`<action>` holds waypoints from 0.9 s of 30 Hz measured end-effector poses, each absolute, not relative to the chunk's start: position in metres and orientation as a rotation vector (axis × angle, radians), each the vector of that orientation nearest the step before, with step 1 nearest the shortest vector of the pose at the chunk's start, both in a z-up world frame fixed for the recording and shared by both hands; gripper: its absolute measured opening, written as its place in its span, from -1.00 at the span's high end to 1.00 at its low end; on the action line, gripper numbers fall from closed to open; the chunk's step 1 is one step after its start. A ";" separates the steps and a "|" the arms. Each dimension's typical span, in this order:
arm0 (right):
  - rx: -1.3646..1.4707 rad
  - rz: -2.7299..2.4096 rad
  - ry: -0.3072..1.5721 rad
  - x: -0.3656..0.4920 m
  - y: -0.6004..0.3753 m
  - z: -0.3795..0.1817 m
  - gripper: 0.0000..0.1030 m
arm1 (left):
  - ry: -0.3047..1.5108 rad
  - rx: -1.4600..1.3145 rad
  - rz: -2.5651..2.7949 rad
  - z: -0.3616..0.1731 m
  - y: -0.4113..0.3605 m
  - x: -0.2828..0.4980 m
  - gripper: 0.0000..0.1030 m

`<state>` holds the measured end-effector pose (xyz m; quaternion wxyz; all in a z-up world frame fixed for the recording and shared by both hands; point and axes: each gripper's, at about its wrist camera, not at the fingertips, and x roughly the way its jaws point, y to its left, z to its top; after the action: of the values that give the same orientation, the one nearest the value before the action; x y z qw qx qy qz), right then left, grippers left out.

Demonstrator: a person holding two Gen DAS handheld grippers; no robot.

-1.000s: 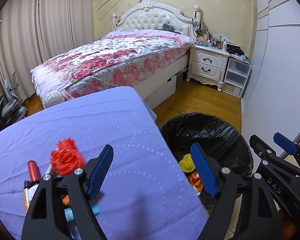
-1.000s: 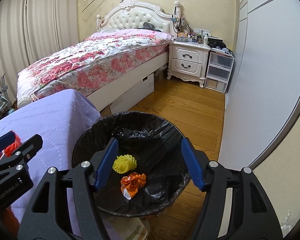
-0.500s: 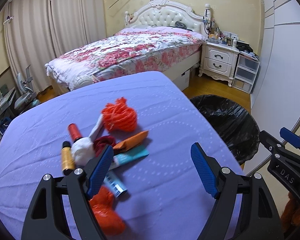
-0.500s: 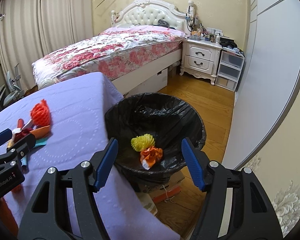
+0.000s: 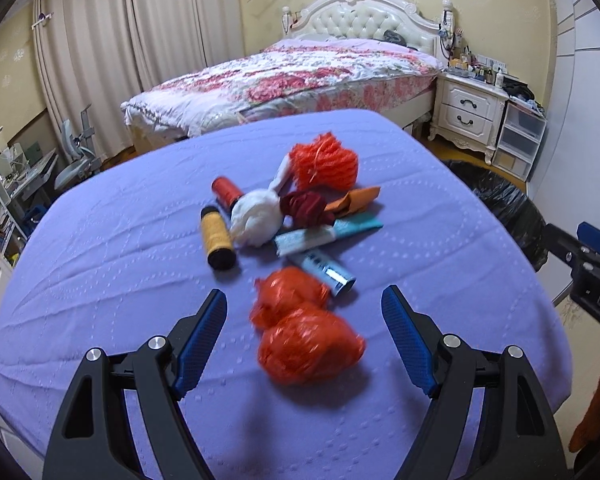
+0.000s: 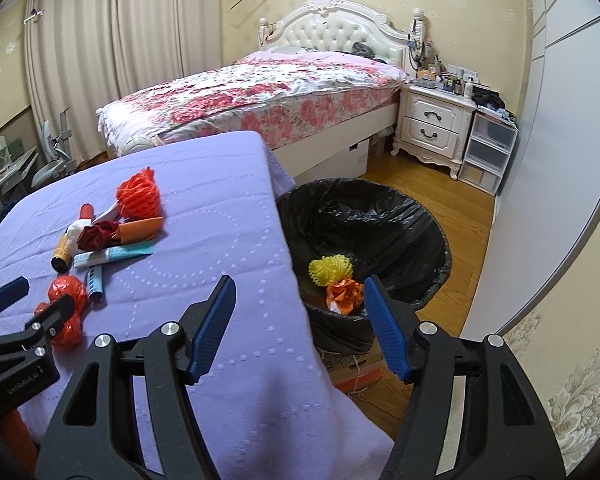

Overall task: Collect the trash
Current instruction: 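Move both open tools back over the trash pile, then grasp the red plastic bag bundle with the left tool, then grasp the orange mesh net with the right tool while the left tool holds the red bag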

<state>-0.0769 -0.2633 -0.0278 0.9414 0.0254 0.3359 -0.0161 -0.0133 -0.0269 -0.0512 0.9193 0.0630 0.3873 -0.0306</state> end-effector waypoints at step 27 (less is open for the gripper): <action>-0.007 0.129 0.712 -0.037 -0.188 -0.024 -0.26 | 0.774 0.010 -0.031 -0.050 0.057 -0.012 0.15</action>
<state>-0.0367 -0.1882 -0.0244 0.9352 -0.0035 0.3485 0.0629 -0.0116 0.0570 -0.0497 0.9258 0.0049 0.3776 -0.0149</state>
